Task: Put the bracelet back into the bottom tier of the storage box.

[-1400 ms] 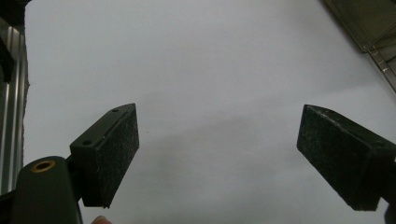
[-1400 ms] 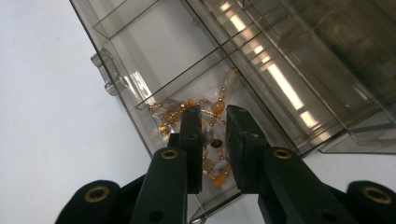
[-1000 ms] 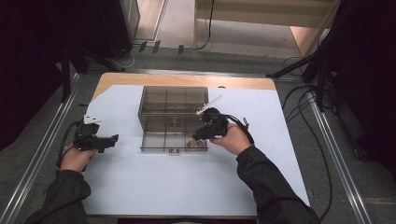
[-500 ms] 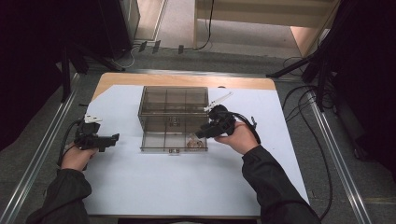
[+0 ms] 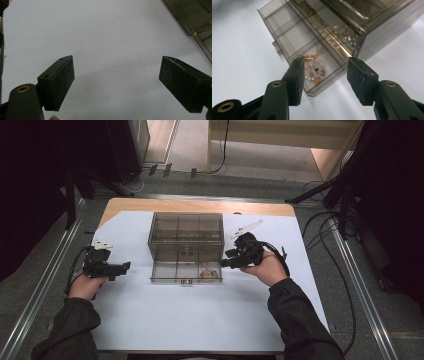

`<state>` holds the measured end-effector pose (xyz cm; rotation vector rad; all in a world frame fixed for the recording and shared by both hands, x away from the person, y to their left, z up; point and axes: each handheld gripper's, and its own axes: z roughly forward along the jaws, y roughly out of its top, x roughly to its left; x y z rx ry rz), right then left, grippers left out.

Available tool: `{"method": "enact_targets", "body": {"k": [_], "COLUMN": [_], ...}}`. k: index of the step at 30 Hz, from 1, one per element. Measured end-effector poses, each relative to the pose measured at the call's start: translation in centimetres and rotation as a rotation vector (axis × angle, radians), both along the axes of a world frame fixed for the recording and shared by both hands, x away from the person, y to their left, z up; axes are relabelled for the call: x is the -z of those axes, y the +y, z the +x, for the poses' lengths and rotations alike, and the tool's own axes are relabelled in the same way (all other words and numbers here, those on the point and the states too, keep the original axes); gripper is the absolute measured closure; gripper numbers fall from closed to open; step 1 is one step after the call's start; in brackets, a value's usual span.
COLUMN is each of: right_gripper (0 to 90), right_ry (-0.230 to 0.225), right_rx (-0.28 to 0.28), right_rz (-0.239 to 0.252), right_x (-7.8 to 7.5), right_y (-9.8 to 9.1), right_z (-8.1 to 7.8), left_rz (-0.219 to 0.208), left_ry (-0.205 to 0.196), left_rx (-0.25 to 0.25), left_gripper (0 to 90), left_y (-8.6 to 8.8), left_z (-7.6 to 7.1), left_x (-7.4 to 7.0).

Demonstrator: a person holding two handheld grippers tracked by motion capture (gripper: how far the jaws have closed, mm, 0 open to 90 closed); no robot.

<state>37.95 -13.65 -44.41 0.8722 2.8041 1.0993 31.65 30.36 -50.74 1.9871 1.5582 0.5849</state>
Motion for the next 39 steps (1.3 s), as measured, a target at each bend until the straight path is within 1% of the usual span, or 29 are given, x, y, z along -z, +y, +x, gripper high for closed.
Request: {"method": "enact_targets", "body": {"k": [2, 3, 9, 13, 16, 18, 21, 29, 31, 33, 36, 39], "right_gripper": [49.1, 48.7, 46.3, 45.5, 45.6, 45.3, 43.8, 42.9, 43.2, 43.2, 43.1, 43.0], "right_ry": [-0.005, -0.009, -0.018, -0.030, -0.028, -0.041, -0.054, -0.070, -0.075, -0.095, -0.100, -0.102], "right_rx": [0.005, 0.007, 0.036, 0.070, 0.094, 0.115, 0.135, 0.197, 0.220, 0.246, 0.271, 0.285], "right_rz": [-0.004, -0.004, 0.015, 0.026, 0.031, 0.030, 0.045, 0.051, 0.047, 0.036, 0.045, 0.032], "right_x": [0.1, 0.1, 0.1, 0.1, 0.1, 0.1, 0.0, 0.1, 0.1, 0.0, 0.0, 0.3], "right_y": [-0.3, -0.5, -1.6, -2.6, -3.4, -3.8, -4.7, -7.2, -7.7, -8.3, -9.2, -9.8], "right_z": [0.0, 0.1, 0.3, 0.7, 0.9, 1.0, 1.1, 1.5, 1.6, 1.6, 1.7, 1.7], "left_rz": [0.005, 0.000, -0.001, 0.001, 0.003, 0.003, 0.002, -0.001, 0.000, 0.000, 0.001, 0.002], "left_ry": [0.003, 0.001, -0.002, 0.000, 0.000, -0.001, 0.002, 0.001, 0.003, 0.003, 0.002, 0.001], "left_rx": [0.003, 0.004, 0.009, 0.011, 0.011, 0.010, 0.007, 0.007, 0.007, 0.008, 0.007, 0.007], "left_gripper": [14.1, 14.1, 14.1, 14.1, 14.1, 14.1, 14.1, 14.1, 14.1, 14.1, 14.1, 14.1], "left_y": [-0.1, -0.2, -0.4, -0.5, -0.5, -0.5, -0.4, -0.4, -0.4, -0.4, -0.5, -0.5], "left_z": [0.1, 0.2, 0.4, 0.4, 0.4, 0.4, 0.4, 0.4, 0.4, 0.4, 0.4, 0.4], "left_x": [0.0, 0.0, -0.1, 0.0, -0.1, -0.1, -0.1, -0.1, -0.1, -0.1, -0.1, -0.1]}}
